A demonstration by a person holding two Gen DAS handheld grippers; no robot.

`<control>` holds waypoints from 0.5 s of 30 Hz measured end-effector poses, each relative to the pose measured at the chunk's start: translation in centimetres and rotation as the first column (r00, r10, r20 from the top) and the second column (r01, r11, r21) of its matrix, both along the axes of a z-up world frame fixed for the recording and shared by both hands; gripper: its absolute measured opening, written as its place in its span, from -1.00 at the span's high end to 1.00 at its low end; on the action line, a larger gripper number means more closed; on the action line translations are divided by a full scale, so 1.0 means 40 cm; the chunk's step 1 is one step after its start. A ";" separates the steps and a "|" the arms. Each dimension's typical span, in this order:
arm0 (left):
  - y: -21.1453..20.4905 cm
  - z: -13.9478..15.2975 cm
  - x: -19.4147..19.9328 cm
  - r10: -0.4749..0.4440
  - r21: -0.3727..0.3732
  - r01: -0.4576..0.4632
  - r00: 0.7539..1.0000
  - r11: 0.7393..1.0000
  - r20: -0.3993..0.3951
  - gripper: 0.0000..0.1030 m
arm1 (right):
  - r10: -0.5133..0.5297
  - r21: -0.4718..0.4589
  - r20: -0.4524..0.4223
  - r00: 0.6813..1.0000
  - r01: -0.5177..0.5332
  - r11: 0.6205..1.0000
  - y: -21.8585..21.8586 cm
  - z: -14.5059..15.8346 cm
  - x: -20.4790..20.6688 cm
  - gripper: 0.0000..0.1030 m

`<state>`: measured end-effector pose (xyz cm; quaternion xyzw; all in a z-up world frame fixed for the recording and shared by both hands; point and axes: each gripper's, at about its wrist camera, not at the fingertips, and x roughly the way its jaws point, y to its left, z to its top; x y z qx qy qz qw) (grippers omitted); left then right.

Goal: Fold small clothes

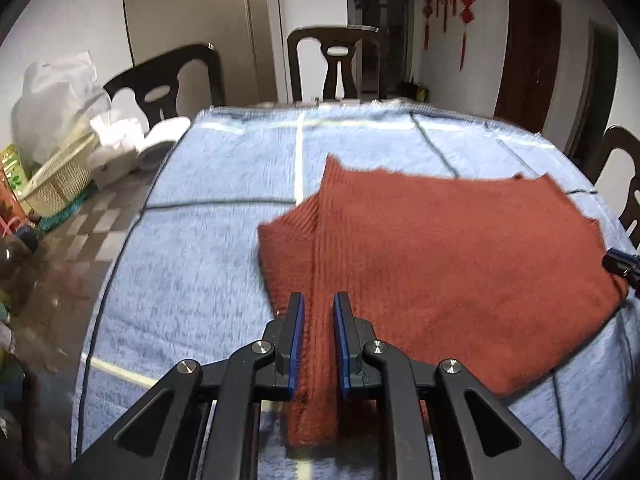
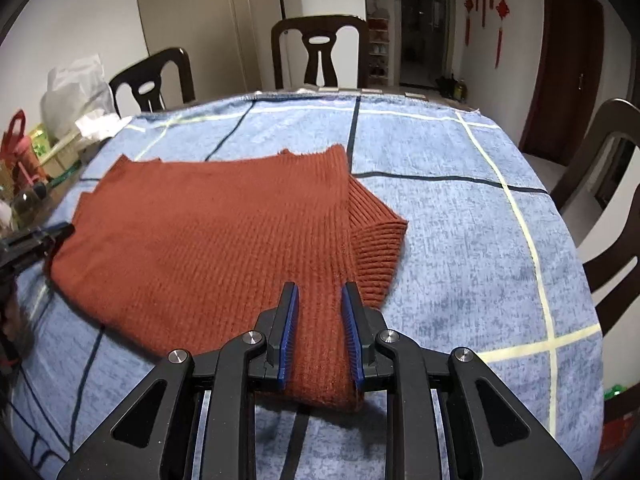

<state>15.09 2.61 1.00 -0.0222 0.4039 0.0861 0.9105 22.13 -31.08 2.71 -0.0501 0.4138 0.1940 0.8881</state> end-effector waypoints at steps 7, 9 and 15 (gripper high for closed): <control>0.002 0.020 -0.021 0.008 0.000 -0.008 1.000 1.000 0.016 0.60 | -0.015 0.008 0.019 1.000 0.014 1.000 -0.016 0.024 -0.017 0.52; 0.001 0.023 -0.025 0.009 -0.006 -0.009 1.000 1.000 0.017 0.60 | -0.015 0.014 0.018 1.000 0.015 1.000 -0.021 0.027 -0.021 0.52; 0.008 0.039 -0.041 -0.006 -0.047 0.007 0.999 0.999 0.042 0.50 | -0.006 0.046 0.001 1.000 0.006 0.999 -0.031 0.029 -0.024 0.50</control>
